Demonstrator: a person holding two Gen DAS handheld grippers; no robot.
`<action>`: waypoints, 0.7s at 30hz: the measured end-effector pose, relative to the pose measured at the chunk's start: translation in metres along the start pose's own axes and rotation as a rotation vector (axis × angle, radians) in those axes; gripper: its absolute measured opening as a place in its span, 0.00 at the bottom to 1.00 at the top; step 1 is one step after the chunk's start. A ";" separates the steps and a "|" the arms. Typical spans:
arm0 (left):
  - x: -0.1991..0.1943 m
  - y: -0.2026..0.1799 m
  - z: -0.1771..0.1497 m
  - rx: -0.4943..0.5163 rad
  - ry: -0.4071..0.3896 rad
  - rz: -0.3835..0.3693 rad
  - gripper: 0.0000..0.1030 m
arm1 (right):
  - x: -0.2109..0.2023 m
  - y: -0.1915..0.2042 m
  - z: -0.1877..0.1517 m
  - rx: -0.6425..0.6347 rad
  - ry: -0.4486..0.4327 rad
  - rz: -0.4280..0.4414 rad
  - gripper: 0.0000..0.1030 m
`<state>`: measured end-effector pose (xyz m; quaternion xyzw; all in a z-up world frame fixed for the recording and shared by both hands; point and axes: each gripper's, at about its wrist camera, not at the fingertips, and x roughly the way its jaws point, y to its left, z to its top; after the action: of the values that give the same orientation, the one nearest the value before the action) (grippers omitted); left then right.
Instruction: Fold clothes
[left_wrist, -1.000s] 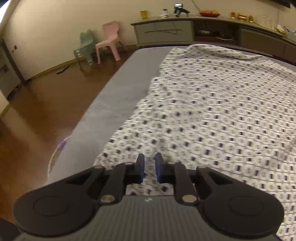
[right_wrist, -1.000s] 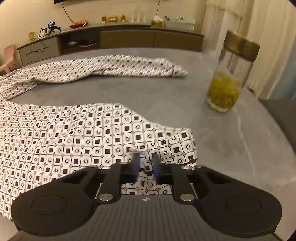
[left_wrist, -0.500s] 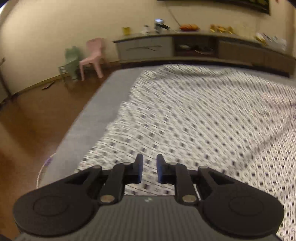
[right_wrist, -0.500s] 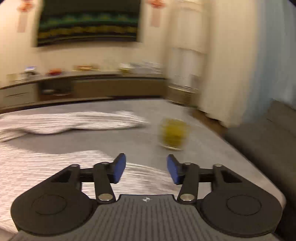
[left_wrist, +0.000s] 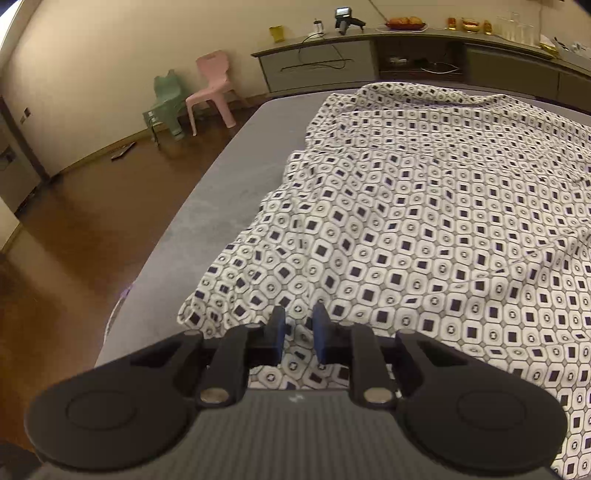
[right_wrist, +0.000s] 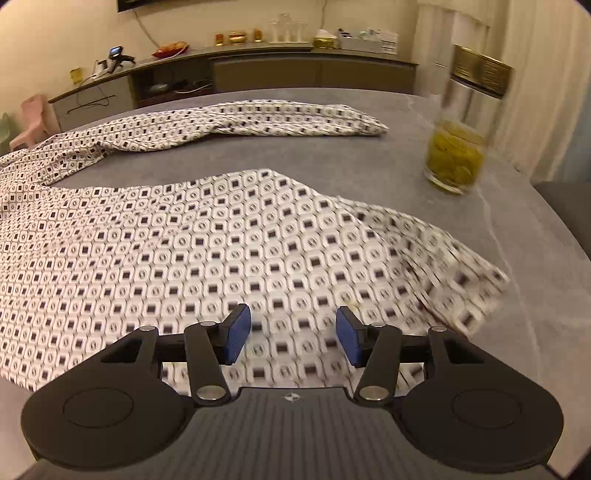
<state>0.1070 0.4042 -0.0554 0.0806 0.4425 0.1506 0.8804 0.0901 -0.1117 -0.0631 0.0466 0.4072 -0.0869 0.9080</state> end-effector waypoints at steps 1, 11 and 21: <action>0.000 0.003 -0.001 -0.006 0.005 0.014 0.17 | 0.010 0.002 0.007 -0.004 -0.003 0.010 0.54; -0.021 -0.010 0.015 -0.005 -0.035 0.025 0.17 | 0.002 -0.020 0.006 -0.140 0.032 -0.072 0.69; -0.020 -0.131 0.051 0.147 -0.080 -0.268 0.17 | -0.007 -0.014 0.017 -0.019 -0.023 0.079 0.66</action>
<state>0.1616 0.2738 -0.0456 0.0910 0.4237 -0.0044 0.9012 0.0952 -0.1276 -0.0464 0.0531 0.3955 -0.0474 0.9157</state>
